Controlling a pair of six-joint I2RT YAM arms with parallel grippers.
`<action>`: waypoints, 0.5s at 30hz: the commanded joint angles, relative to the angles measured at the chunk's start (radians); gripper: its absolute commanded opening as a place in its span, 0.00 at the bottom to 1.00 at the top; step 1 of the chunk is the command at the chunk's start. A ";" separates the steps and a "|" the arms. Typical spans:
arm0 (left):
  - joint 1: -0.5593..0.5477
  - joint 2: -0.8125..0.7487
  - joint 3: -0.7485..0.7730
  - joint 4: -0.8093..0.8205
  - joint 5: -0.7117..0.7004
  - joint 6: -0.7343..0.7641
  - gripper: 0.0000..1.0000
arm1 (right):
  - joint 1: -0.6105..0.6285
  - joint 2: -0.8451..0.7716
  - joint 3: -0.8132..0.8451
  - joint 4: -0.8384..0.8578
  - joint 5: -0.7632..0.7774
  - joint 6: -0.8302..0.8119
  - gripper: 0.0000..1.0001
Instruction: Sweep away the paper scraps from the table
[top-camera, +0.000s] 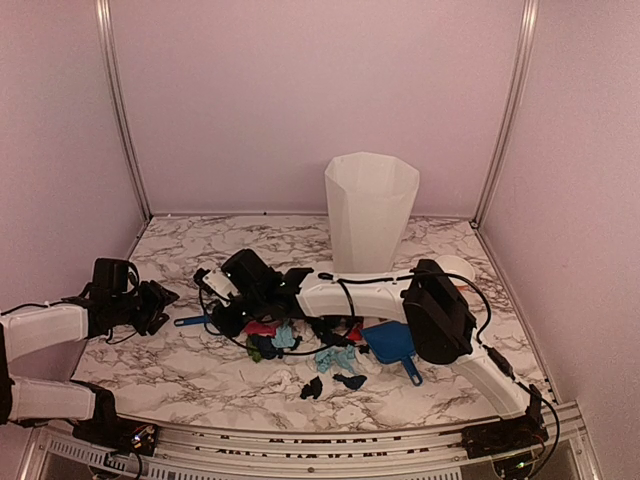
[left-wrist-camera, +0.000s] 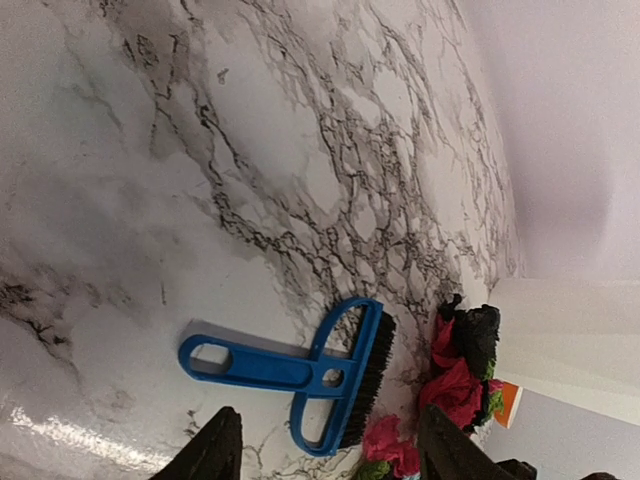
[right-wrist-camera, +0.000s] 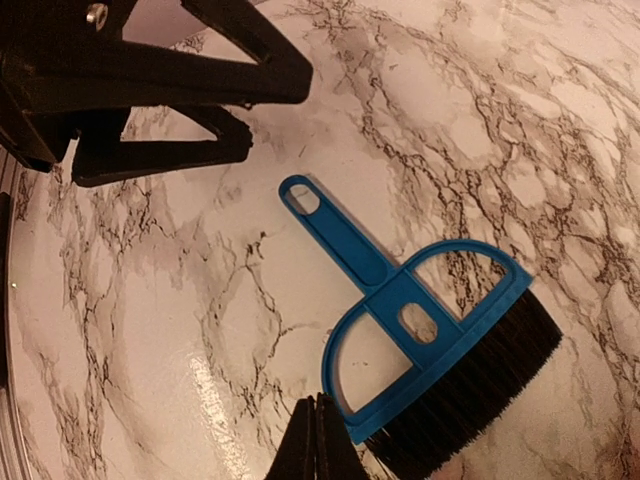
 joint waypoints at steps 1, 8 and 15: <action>0.014 0.061 0.104 -0.162 -0.097 0.136 0.60 | -0.013 -0.020 0.046 -0.078 0.118 -0.030 0.18; 0.009 0.269 0.253 -0.233 -0.155 0.291 0.61 | -0.031 0.077 0.224 -0.225 0.219 0.045 0.52; -0.041 0.472 0.390 -0.286 -0.144 0.413 0.60 | -0.032 0.153 0.276 -0.212 0.294 0.084 0.61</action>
